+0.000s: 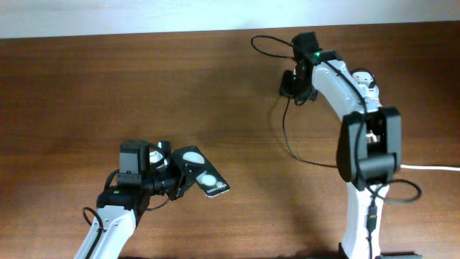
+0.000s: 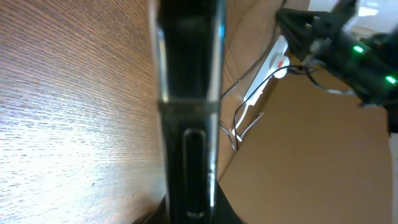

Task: Plug charger to phone and switch on socket
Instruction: 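Bring the cable plug toward the phone's bottom port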

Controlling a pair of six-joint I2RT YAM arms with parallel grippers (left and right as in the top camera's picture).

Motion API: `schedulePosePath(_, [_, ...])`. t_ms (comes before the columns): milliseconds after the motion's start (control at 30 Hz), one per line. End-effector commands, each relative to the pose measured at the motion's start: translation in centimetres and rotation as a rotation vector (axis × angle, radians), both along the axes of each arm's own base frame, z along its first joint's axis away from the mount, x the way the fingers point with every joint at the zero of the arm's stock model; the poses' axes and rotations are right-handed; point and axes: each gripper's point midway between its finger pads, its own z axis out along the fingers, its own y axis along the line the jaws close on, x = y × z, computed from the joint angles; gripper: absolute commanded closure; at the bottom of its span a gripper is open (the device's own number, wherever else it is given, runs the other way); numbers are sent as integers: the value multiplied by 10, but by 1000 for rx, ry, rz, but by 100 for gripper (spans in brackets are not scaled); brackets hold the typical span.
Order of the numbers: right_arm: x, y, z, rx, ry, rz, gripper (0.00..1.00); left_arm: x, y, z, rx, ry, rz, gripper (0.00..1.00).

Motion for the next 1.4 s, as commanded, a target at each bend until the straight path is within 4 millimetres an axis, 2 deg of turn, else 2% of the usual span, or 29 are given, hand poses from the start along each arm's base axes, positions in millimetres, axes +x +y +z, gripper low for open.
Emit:
schedulePosePath(0, [-9, 8, 80, 56, -119, 94, 96, 4, -1, 9, -10, -33, -8, 100])
schedulePosePath(67, [-27, 13, 105, 84, -121, 140, 96, 15, 2, 12, 14, -83, 18, 100])
schedulePosePath(133, [-46, 33, 135, 202, -136, 240, 96, 27, 2, 23, 11, -168, 25, 100])
schedulePosePath(200, [-66, 44, 154, 264, -134, 317, 96, 31, 2, 28, 7, -198, 25, 100])
schedulePosePath(267, [-82, 50, 161, 300, -110, 364, 96, 30, 1, 28, 3, -198, 21, 100])
schedulePosePath(300, [-99, 56, 167, 345, -83, 429, 96, 28, -2, 30, -14, -198, 3, 100])
schedulePosePath(367, [-114, 62, 172, 383, -58, 473, 96, 27, -3, 31, -21, -197, -3, 100])
schedulePosePath(400, [-126, 64, 178, 410, -43, 503, 96, 28, -7, 40, -46, -236, -26, 100])
schedulePosePath(500, [-148, 63, 195, 414, -40, 531, 96, 35, -18, 78, -127, -427, -105, 100])
schedulePosePath(600, [-181, 59, 232, 404, -103, 582, 96, 36, -18, 80, -129, -439, -106, 100])
schedulePosePath(667, [-198, 58, 248, 399, -131, 589, 96, 37, -20, 83, -131, -457, -113, 100])
schedulePosePath(733, [-218, 55, 261, 391, -148, 615, 96, 37, -31, 99, -147, -552, -149, 100])
schedulePosePath(800, [-234, 53, 264, 392, -131, 624, 96, 38, -37, 109, -176, -566, -137, 100])
schedulePosePath(900, [-253, 51, 262, 397, -117, 626, 96, 38, -42, 113, -184, -576, -137, 100])
schedulePosePath(1000, [-285, 48, 242, 416, -60, 618, 96, 44, -41, 111, -228, -479, -70, 100])
schedulePosePath(1067, [-303, 52, 228, 464, -23, 618, 96, 45, -42, 102, -240, -425, -68, 100])
schedulePosePath(1133, [-318, 60, 215, 486, 10, 654, 96, 45, -45, 88, -247, -371, -84, 100])
schedulePosePath(1200, [-337, 80, 206, 488, 48, 769, 96, 44, -48, 79, -254, -335, -104, 100])
schedulePosePath(1267, [-344, 99, 207, 486, 23, 863, 96, 42, -49, 81, -262, -340, -120, 100])
schedulePosePath(1367, [-342, 107, 200, 413, 44, 812, 96, 38, -53, 95, -295, -402, -172, 100])
